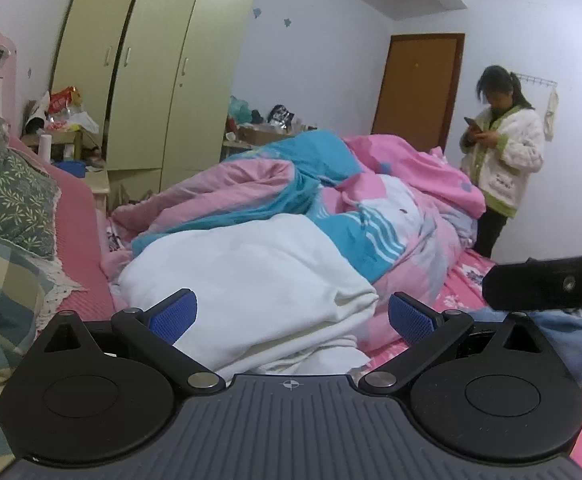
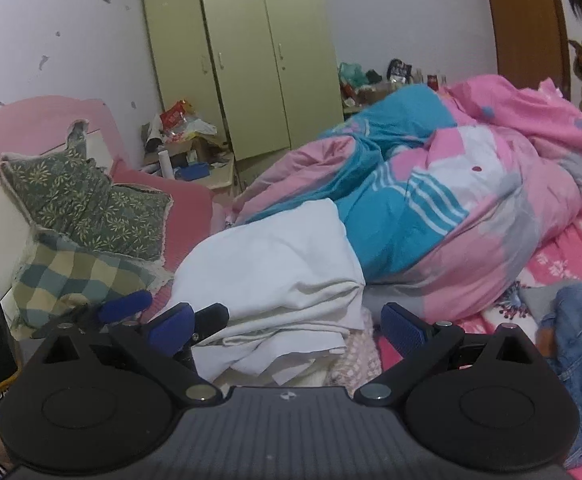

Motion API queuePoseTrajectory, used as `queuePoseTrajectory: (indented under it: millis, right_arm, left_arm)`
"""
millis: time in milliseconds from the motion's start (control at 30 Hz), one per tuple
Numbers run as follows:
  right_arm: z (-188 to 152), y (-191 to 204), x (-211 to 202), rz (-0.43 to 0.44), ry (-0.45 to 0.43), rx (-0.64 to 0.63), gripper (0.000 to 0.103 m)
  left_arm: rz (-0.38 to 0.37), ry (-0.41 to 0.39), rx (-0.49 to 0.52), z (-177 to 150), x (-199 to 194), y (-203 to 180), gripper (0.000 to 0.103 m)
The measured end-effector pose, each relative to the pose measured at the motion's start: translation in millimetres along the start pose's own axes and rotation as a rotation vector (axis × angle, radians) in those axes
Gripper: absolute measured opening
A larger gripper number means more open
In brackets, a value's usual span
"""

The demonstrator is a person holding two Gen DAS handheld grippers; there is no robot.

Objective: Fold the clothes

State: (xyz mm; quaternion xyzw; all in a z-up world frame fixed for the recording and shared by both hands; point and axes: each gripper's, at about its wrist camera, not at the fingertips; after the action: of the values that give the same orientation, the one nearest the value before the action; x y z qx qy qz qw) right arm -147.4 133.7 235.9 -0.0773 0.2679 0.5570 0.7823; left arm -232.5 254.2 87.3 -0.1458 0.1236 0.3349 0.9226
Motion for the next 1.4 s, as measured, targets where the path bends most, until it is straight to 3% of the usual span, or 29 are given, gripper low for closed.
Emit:
queuePoseTrajectory:
  millis: [500, 1400]
  right_arm:
    - [-7.6, 9.5, -27.9, -0.061, 0.002, 0.049, 0.101]
    - [-9.3, 16.2, -32.9, -0.053, 0.001, 0.055, 0.101]
  left_arm:
    - [-0.005, -0.026, 0.023, -6.1, -26.0, -9.5, 0.103]
    - [-0.002, -0.018, 0.022, -7.3, -38.5, -8.8, 0.103]
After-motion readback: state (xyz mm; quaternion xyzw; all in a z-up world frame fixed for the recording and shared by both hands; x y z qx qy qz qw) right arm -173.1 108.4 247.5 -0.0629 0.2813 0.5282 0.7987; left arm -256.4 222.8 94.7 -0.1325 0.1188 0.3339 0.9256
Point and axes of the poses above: each gripper's, at about its wrist camera, not at the fingertips, and x roughly the way its jaws point, y to its left, z to its top, and after that the axes turned 1 degree about z, right-handed
